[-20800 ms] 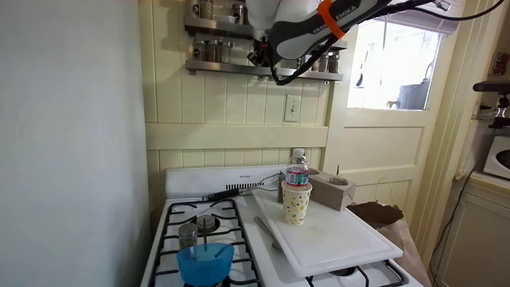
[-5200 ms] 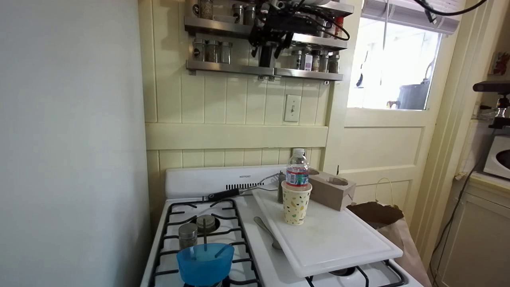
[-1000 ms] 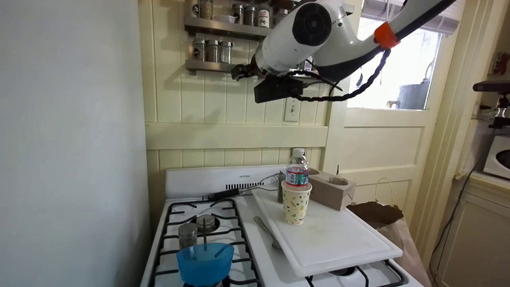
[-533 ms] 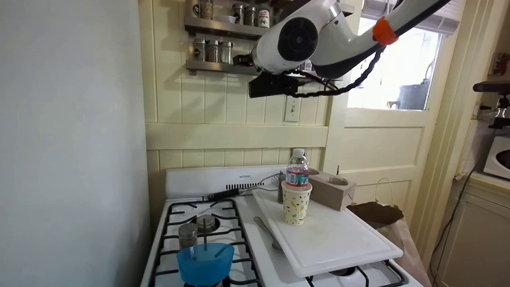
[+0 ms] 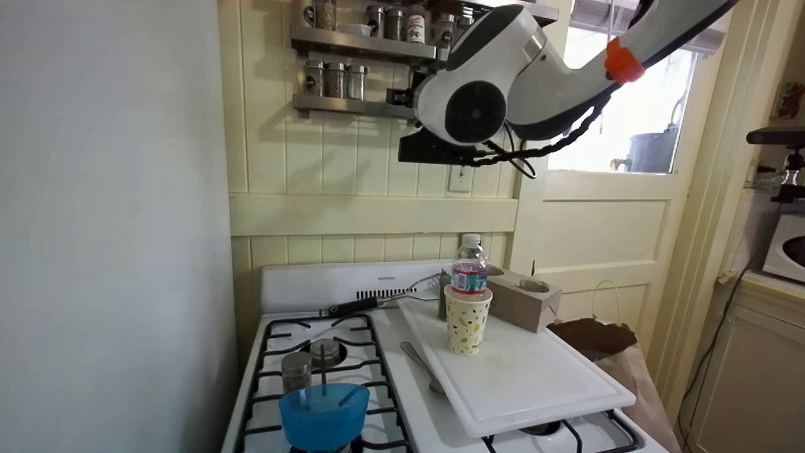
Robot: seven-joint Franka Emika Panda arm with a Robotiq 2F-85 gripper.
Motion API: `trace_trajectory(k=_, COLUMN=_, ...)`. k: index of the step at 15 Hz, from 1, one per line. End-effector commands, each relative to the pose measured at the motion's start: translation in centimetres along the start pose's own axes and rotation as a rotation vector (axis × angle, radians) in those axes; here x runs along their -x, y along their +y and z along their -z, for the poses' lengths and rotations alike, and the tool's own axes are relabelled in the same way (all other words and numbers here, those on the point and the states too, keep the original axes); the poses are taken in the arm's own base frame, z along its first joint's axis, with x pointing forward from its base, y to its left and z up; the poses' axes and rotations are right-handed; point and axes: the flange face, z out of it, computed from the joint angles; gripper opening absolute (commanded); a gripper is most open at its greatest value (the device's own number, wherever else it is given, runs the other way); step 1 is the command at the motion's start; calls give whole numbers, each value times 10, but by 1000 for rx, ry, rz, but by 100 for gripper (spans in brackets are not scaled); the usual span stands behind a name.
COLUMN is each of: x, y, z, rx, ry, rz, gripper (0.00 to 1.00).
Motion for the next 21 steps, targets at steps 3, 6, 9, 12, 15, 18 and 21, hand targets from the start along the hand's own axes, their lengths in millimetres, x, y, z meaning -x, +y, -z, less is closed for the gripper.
trace_trajectory(k=3, x=0, y=11, z=7, rx=-37, ry=52, rz=-108, gripper=100)
trace_trajectory(k=6, x=8, y=19, z=-4, rx=-23, ry=29, rz=-64, gripper=100)
trace_trajectory(k=9, x=9, y=11, z=-12, rx=-37, ry=30, rz=-65, gripper=85)
trace_trajectory(k=12, x=-4, y=15, z=-23, rx=-23, ry=53, rz=-66, gripper=77)
trace_trajectory(k=15, x=-11, y=15, z=-30, rx=-18, ry=69, rz=-71, gripper=44)
trace_trajectory(k=18, x=-11, y=15, z=-33, rx=-17, ry=70, rz=-82, gripper=22)
trace_trajectory(k=21, x=-11, y=15, z=-34, rx=-13, ry=75, rz=-85, gripper=1)
